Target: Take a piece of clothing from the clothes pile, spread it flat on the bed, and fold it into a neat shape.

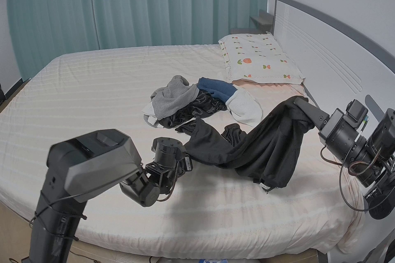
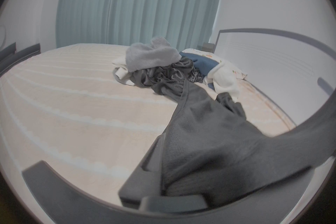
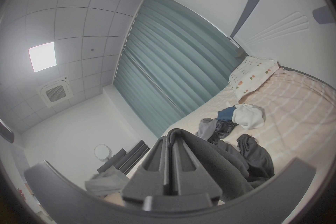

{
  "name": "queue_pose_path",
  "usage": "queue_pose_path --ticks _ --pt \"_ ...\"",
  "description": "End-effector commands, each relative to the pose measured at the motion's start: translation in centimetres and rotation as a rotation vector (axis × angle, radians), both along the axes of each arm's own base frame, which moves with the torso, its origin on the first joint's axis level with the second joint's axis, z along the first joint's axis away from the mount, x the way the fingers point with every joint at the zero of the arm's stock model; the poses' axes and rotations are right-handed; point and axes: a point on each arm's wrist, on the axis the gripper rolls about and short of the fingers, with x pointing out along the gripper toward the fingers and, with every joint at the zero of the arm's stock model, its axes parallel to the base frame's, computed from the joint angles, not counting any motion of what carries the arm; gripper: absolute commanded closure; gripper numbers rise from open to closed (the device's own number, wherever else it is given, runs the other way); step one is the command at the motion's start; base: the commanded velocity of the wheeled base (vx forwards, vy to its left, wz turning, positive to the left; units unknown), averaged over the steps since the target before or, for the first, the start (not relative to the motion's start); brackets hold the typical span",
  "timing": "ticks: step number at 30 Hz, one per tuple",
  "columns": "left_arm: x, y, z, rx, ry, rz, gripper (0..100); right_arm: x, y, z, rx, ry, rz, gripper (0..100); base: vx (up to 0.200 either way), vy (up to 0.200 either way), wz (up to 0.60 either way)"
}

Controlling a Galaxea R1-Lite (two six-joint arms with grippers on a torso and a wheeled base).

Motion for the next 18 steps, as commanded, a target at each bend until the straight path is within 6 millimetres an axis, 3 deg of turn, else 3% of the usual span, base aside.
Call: queue_pose_path --ticks 1,2,3,5,9,12,13,15,18 --pt "-6.6 3.9 11.0 -0.205 -0.048 0.060 100 1.7 0.2 -4.2 -0.074 0.153 -0.021 100 0.000 0.000 0.00" --pt "-6.6 3.9 11.0 -0.205 -0.048 0.060 100 1.7 0.2 -4.2 -0.074 0.153 -0.021 100 0.000 0.000 0.00" --pt "-8.5 4.9 13.0 -0.249 -0.029 0.078 100 2.1 0.4 -4.7 -0.085 0.167 -0.024 100 0.000 0.000 0.00" --pt "-10.6 5.8 14.5 -0.309 -0.006 0.096 100 2.2 0.4 -4.9 -0.081 0.164 -0.029 100 0.000 0.000 0.00" --pt "-13.7 7.9 17.9 -0.422 -0.046 0.062 100 2.6 0.5 -3.5 -0.065 0.103 -0.027 100 0.000 0.000 0.00" --pt "-14.7 8.4 18.3 -0.436 -0.046 0.033 100 3.7 1.1 -2.1 -0.061 0.022 -0.035 100 0.000 0.000 0.00" --pt "-15.3 8.7 18.5 -0.448 -0.051 0.016 100 5.2 1.5 0.1 -0.050 -0.096 -0.071 100 0.000 0.000 0.00" --pt "-15.7 8.9 18.1 -0.451 -0.048 0.011 100 6.1 0.9 1.9 -0.023 -0.165 -0.122 100 0.000 0.000 0.00" --pt "-16.0 9.1 17.4 -0.452 -0.051 0.012 100 5.8 0.5 1.9 -0.016 -0.155 -0.137 100 0.000 0.000 0.00"
